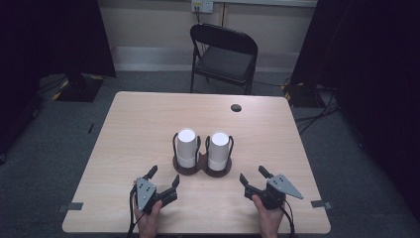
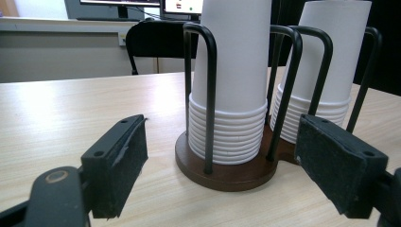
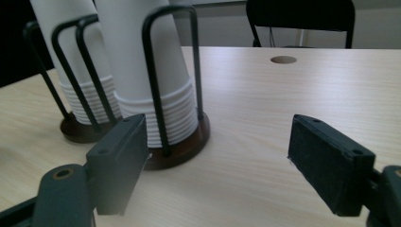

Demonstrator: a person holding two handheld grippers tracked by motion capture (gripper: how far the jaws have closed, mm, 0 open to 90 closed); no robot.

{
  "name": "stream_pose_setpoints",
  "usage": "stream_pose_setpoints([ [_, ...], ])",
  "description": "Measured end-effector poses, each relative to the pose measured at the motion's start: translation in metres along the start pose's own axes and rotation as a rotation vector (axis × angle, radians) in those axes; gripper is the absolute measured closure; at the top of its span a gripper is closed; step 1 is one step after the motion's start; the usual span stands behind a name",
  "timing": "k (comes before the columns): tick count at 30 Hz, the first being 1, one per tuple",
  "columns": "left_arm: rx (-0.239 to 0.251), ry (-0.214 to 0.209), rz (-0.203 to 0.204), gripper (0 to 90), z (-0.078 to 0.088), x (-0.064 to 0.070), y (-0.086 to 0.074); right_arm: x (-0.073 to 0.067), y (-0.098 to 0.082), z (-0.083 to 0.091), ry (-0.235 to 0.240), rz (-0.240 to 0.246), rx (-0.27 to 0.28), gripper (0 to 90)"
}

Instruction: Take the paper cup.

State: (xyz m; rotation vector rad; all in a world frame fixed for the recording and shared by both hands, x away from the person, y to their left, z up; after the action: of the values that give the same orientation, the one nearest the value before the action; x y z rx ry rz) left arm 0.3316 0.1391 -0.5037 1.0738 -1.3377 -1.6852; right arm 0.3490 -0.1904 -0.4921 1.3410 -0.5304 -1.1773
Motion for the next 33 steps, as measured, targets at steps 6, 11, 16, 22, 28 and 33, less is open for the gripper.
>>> stream_pose_setpoints([
  [6, 0.003, 0.0, -0.004, 17.8, 0.001, 0.0, 0.0, -0.012, 0.009, -0.005, 0.03, 0.016, 0.013, 20.2],
  [11, 0.003, -0.002, -0.005, 17.8, 0.001, 0.0, 0.0, -0.02, 0.013, -0.009, 0.042, 0.022, 0.008, 20.4],
  [16, 0.003, -0.009, -0.01, 17.7, 0.001, 0.0, 0.0, -0.028, 0.017, -0.012, 0.098, 0.008, 0.008, 24.9],
  [22, 0.003, -0.009, -0.011, 17.6, 0.001, 0.001, 0.0, -0.036, 0.027, -0.016, 0.142, 0.03, 0.01, 27.0],
  [28, 0.005, -0.008, -0.012, 17.6, 0.001, 0.001, 0.0, -0.043, 0.035, -0.023, 0.173, 0.049, 0.002, 29.6],
  [33, 0.005, -0.002, -0.012, 17.6, 0.001, 0.001, 0.0, -0.048, 0.041, -0.026, 0.19, 0.067, 0.004, 33.4],
])
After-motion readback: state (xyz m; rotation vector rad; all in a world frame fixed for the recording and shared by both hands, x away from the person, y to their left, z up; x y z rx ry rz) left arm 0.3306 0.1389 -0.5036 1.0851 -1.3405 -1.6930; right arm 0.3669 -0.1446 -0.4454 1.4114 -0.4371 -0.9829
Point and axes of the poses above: each handheld gripper's, and its own axes: z roughly backward along the jaws, y roughly out of its top, x roughly to its right, the point moved 4 cm from there along -z, roughly forward along the jaws, and after that the axes turned 12 degrees about -z, right-handed, at the moved point
